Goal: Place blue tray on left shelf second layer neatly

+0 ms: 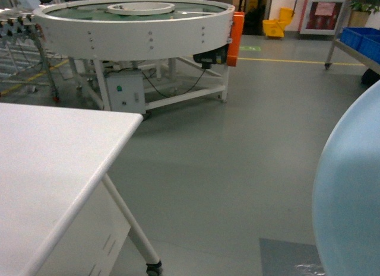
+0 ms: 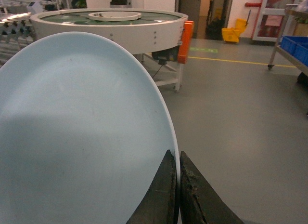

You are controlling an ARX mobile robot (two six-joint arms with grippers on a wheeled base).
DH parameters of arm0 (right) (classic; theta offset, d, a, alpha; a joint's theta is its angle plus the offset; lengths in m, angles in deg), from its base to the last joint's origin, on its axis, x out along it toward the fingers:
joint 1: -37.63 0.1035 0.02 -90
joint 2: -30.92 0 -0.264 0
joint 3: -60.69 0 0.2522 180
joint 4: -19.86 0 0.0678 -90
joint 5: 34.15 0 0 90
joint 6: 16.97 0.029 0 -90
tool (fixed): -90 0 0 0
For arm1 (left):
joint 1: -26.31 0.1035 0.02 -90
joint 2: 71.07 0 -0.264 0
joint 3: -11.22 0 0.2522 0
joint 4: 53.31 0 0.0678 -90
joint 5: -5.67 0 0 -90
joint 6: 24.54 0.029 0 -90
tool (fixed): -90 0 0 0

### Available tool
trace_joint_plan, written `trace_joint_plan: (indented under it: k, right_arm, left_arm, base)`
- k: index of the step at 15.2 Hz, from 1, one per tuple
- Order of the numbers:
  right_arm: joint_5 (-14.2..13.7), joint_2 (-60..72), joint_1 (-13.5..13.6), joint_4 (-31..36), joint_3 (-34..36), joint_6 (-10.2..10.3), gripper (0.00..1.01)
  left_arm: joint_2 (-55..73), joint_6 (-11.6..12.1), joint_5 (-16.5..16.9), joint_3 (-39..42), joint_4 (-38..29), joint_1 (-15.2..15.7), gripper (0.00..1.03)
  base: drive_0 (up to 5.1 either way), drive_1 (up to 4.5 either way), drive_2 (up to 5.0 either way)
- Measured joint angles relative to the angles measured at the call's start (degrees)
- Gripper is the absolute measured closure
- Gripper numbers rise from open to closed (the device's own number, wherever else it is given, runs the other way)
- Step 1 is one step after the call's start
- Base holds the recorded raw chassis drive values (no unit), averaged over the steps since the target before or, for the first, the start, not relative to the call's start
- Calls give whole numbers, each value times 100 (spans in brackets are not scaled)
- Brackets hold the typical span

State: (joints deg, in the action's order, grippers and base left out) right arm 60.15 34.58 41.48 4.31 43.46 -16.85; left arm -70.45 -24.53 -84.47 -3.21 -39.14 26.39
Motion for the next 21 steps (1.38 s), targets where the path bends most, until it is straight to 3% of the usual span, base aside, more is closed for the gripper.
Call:
trace_joint_plan:
  k: [21]
  right_arm:
    - [-2,0,-4,11,0,-4,99]
  left_arm:
    - [0,0,9,0,-22,-9,5]
  base:
    - [-165,268,-598]
